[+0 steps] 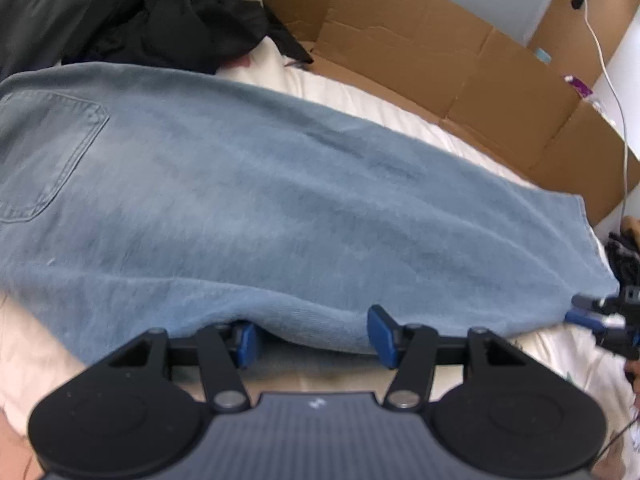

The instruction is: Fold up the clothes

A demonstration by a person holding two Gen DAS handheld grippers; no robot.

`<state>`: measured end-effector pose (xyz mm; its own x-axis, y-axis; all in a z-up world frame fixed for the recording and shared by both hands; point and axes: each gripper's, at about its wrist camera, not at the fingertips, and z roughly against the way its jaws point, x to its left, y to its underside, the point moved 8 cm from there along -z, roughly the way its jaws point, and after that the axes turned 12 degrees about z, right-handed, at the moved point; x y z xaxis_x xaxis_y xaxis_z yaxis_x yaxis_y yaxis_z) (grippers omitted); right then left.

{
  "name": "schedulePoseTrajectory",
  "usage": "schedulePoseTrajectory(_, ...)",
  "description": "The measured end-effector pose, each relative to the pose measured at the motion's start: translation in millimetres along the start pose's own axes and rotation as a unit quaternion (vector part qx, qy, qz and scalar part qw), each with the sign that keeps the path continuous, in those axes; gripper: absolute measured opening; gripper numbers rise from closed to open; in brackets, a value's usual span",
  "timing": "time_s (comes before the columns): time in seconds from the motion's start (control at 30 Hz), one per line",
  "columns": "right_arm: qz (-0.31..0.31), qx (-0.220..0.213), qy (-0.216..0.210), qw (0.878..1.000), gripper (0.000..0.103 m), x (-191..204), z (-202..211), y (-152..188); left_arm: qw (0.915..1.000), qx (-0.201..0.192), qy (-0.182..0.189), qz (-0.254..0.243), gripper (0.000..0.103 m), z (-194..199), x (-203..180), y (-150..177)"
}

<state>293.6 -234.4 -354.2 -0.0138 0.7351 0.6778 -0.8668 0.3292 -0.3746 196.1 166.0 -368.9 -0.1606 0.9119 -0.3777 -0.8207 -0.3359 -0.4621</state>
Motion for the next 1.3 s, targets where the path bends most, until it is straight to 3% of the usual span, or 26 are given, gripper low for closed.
schedulePoseTrajectory(0.2,0.005,0.004,-0.015,1.000,0.037,14.0,3.4,13.5,0.9992,0.029,0.011,0.027,0.060,-15.5,-1.4,5.6)
schedulePoseTrajectory(0.47,0.003,0.013,-0.008,1.000,0.037,10.2,-5.4,22.1,0.9986,0.052,0.008,0.007,0.063,-8.0,3.6,32.7)
schedulePoseTrajectory(0.77,0.025,0.018,-0.023,0.999,0.037,26.8,-4.1,32.8,0.9990,-0.016,-0.042,0.001,0.059,28.9,28.3,16.5)
schedulePoseTrajectory(1.03,0.034,0.027,-0.025,0.999,0.037,27.8,-5.2,36.5,0.9927,-0.081,-0.088,-0.020,0.055,60.5,44.0,-1.8)
schedulePoseTrajectory(1.17,0.043,0.033,-0.032,0.998,0.037,33.3,-5.8,37.4,0.9898,-0.090,-0.102,-0.043,0.055,65.2,44.0,0.7)
schedulePoseTrajectory(1.3,0.051,0.041,-0.035,0.997,0.037,38.6,-9.1,40.4,0.9904,-0.072,-0.114,-0.032,0.054,62.9,52.9,13.7)
